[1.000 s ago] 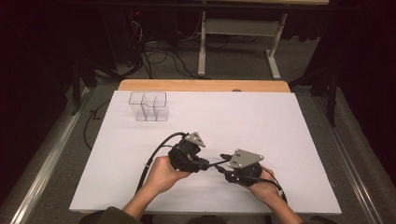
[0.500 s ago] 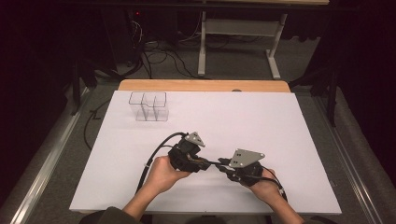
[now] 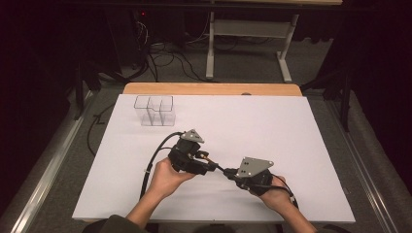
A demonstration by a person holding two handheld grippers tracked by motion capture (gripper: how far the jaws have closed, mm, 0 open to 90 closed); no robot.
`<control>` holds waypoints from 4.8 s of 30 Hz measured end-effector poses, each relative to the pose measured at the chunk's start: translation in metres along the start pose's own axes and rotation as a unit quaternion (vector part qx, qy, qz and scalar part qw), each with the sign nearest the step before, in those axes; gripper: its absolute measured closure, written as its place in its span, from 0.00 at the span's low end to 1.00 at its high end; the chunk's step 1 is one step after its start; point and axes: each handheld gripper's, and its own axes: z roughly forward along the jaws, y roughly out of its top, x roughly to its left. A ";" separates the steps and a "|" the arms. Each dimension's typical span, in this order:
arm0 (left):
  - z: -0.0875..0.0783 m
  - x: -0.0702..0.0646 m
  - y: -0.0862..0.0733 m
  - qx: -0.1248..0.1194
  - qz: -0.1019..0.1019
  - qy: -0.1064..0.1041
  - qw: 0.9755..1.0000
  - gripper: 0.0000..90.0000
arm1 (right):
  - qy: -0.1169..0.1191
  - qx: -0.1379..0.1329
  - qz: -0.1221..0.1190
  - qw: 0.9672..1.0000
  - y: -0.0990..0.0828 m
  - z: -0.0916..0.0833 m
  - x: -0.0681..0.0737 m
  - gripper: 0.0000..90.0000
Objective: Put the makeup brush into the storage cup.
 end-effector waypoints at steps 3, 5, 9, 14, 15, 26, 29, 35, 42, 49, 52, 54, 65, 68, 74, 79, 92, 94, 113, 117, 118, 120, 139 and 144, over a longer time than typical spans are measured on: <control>-0.001 -0.001 0.000 -0.006 -0.002 0.004 1.000 0.47 | -0.001 -0.001 0.006 1.000 -0.001 0.000 -0.002 0.96; -0.002 -0.002 0.000 -0.007 0.000 0.012 1.000 0.45 | -0.002 -0.002 0.011 1.000 -0.001 -0.001 -0.004 0.96; -0.004 -0.003 -0.002 -0.017 0.001 0.023 1.000 0.43 | -0.006 -0.008 0.027 1.000 -0.003 -0.004 -0.009 0.96; -0.005 -0.003 -0.004 -0.033 0.000 0.026 0.999 0.42 | -0.004 -0.016 0.048 0.999 -0.004 -0.007 -0.013 0.96; -0.005 -0.004 -0.004 -0.036 0.000 0.026 0.999 0.42 | -0.002 -0.020 0.055 0.998 -0.004 -0.008 -0.014 0.96; -0.009 -0.001 -0.007 -0.089 -0.014 0.013 0.996 0.44 | 0.028 -0.070 0.139 0.987 -0.008 -0.013 -0.027 0.96; -0.008 0.000 -0.007 -0.093 -0.016 0.014 0.995 0.43 | 0.036 -0.077 0.144 0.986 -0.006 -0.010 -0.027 0.96; -0.007 0.000 -0.009 -0.114 -0.018 0.008 0.993 0.44 | 0.046 -0.072 0.145 0.986 -0.003 -0.002 -0.024 0.96; -0.004 -0.002 -0.011 -0.122 -0.015 0.015 0.992 0.48 | 0.052 -0.072 0.149 0.985 0.000 0.001 -0.021 0.96; -0.001 -0.002 -0.012 -0.126 -0.025 -0.002 0.992 0.55 | 0.055 -0.076 0.156 0.983 0.000 0.002 -0.023 0.96; -0.001 -0.001 -0.013 -0.131 -0.030 -0.008 0.991 0.58 | 0.057 -0.076 0.156 0.983 0.001 0.003 -0.022 0.96; -0.001 0.000 -0.013 -0.135 -0.031 -0.010 0.990 0.60 | 0.060 -0.074 0.155 0.983 0.001 0.004 -0.022 0.96; -0.003 -0.003 -0.013 -0.139 -0.025 -0.021 0.990 0.73 | 0.066 -0.068 0.147 0.985 0.004 0.008 -0.017 0.96; -0.003 -0.002 -0.013 -0.139 -0.025 -0.022 0.990 0.76 | 0.067 -0.067 0.148 0.985 0.004 0.008 -0.016 0.96; -0.003 -0.003 -0.013 -0.137 -0.021 -0.022 0.990 0.84 | 0.067 -0.064 0.144 0.985 0.004 0.009 -0.016 0.96; -0.004 -0.003 -0.013 -0.138 -0.019 -0.033 0.990 0.88 | 0.068 -0.064 0.139 0.986 0.004 0.010 -0.015 0.96; -0.007 -0.006 -0.013 -0.152 -0.006 -0.045 0.987 0.92 | 0.057 -0.073 0.129 0.987 0.005 0.009 -0.011 0.91; -0.008 -0.007 -0.013 -0.154 -0.006 -0.045 0.987 0.92 | 0.052 -0.070 0.127 0.988 0.006 0.009 -0.011 0.82; -0.015 -0.007 -0.014 -0.164 -0.001 -0.035 0.986 0.92 | 0.033 -0.096 0.123 0.987 -0.008 -0.019 -0.018 0.43; -0.015 -0.007 -0.014 -0.164 0.000 -0.034 0.986 0.92 | 0.024 -0.116 0.147 0.982 -0.015 -0.030 -0.025 0.43; -0.015 -0.007 -0.014 -0.164 0.000 -0.035 0.986 0.92 | 0.020 -0.119 0.149 0.981 -0.017 -0.032 -0.027 0.43; -0.015 -0.007 -0.013 -0.165 -0.001 -0.035 0.986 0.92 | 0.016 -0.122 0.155 0.980 -0.020 -0.035 -0.030 0.43; -0.020 -0.007 -0.014 -0.169 -0.001 -0.033 0.985 0.92 | -0.027 -0.131 0.181 0.974 -0.042 -0.058 -0.046 0.43; -0.020 -0.006 -0.014 -0.168 -0.001 -0.033 0.985 0.92 | -0.040 -0.132 0.191 0.972 -0.051 -0.065 -0.051 0.43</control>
